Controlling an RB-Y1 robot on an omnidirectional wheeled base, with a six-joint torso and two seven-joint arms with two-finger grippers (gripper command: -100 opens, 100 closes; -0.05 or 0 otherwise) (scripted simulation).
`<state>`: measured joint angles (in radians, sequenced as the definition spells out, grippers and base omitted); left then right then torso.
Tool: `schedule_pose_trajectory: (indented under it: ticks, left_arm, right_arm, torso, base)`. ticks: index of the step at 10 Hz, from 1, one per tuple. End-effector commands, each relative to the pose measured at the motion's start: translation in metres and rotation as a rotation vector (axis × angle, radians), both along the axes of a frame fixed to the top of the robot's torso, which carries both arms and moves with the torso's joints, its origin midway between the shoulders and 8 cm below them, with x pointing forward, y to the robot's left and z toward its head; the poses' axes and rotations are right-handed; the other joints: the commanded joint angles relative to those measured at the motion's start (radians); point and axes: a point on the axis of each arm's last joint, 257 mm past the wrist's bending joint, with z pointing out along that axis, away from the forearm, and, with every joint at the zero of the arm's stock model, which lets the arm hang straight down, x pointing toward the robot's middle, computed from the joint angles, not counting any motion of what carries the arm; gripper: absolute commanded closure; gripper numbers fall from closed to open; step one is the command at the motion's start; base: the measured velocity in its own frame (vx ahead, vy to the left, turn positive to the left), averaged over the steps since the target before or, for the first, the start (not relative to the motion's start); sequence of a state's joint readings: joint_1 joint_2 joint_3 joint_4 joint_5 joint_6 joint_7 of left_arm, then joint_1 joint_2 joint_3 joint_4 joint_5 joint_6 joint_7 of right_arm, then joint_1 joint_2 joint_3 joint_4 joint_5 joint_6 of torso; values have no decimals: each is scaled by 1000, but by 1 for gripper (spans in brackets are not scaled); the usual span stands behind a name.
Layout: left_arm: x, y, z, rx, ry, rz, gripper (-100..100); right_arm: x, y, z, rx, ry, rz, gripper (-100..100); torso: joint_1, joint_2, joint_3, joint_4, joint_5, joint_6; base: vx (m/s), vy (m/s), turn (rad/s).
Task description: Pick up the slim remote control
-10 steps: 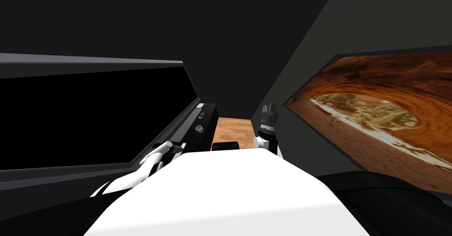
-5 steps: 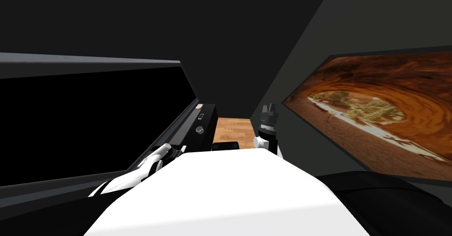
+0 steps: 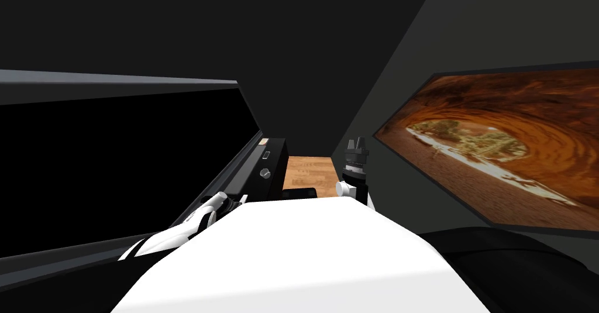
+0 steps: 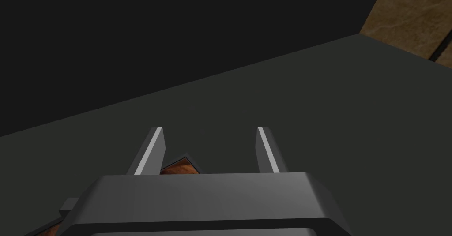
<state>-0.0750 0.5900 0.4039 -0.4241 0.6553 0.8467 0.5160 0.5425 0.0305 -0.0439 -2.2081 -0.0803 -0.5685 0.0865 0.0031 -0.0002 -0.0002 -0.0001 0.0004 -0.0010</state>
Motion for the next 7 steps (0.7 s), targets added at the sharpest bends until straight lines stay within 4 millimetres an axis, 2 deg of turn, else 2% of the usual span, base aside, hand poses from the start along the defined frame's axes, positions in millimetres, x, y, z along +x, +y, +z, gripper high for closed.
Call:
schedule_pose_trajectory:
  ticks: [1,2,3,5,7]
  left_arm:
    - [0,0,0,0,0,0,-100]
    - [-1,-1,-1,-2,2,1,0]
    - [-4,-12,-11,-1,2,-6,-100]
    - [-7,-20,-18,-1,2,-12,-100]
    - [-7,-20,-18,-1,2,-12,-100]
  right_arm:
    - [0,0,0,0,0,0,0]
    - [0,0,0,0,0,0,0]
    - [0,0,0,0,0,0,0]
    - [0,0,0,0,0,0,0]
    - [0,0,0,0,0,0,0]
  torso:
    - [0,0,0,0,0,0]
    - [-1,0,0,0,0,0]
    - [-3,0,0,0,-1,0]
    - [-1,-1,-1,0,0,0]
    - [-4,0,0,0,-1,0]
  base:
    - [5,33,-15]
    - [1,6,1]
    - [24,46,46]
    - [14,29,20]
    - [0,0,0]
